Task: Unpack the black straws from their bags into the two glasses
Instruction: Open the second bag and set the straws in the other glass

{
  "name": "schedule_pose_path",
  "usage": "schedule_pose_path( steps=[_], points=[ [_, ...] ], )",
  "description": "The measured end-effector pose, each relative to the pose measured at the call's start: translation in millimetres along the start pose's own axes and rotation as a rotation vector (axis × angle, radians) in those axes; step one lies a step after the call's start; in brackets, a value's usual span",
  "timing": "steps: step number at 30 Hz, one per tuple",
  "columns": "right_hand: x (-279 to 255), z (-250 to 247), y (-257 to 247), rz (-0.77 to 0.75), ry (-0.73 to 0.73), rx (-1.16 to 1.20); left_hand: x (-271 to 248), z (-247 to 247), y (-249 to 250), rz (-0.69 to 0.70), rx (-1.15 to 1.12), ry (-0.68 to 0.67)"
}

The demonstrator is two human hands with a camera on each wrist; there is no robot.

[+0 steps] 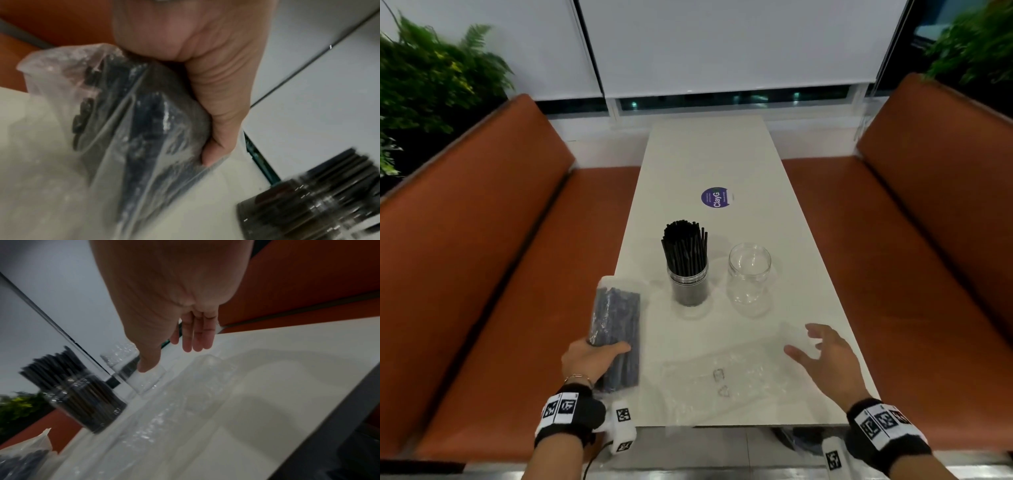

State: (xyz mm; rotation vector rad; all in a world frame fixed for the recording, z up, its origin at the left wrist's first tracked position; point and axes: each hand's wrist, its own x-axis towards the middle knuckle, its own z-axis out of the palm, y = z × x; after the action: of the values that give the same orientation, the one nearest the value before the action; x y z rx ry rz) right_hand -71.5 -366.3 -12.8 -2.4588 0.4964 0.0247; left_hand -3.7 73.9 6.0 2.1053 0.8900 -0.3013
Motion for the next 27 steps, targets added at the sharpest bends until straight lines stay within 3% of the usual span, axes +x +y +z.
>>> schedule_pose_path(
  steps=[5,10,15,19,23,25,27],
  points=[
    [-18.7,-28.9,-40.3,-0.069,-0.028,0.203,-37.3,-32.9,-5.7,0.165,-0.253,0.061],
    [-34.9,-61.9,-97.3,-0.216,-0.219,0.378,-94.6,-35.3,15.7,0.363,-0.458,-0.244],
    [-47.3,-92.4,-151.3,-0.471,-0.415,0.567,-137.2,22.5,45.6,0.535,-0.416,-0.464],
    [-51.5,-108.4,-164.1,-0.531,-0.328,0.659,-167.7,50.8,68.2,0.676,-0.424,-0.601],
    [-46.6,-119.5,-154.8,-0.524,-0.346,0.759,-175.5,38.3,83.9,0.774,-0.433,-0.704],
    [-41.9,-122.2,-146.3,-0.517,-0.339,0.734,-167.3,27.9,89.4,0.793,-0.505,-0.727],
    [-39.8,-123.0,-141.0,-0.511,-0.34,0.722,-155.9,23.8,96.7,0.766,-0.639,-0.843]
  ],
)
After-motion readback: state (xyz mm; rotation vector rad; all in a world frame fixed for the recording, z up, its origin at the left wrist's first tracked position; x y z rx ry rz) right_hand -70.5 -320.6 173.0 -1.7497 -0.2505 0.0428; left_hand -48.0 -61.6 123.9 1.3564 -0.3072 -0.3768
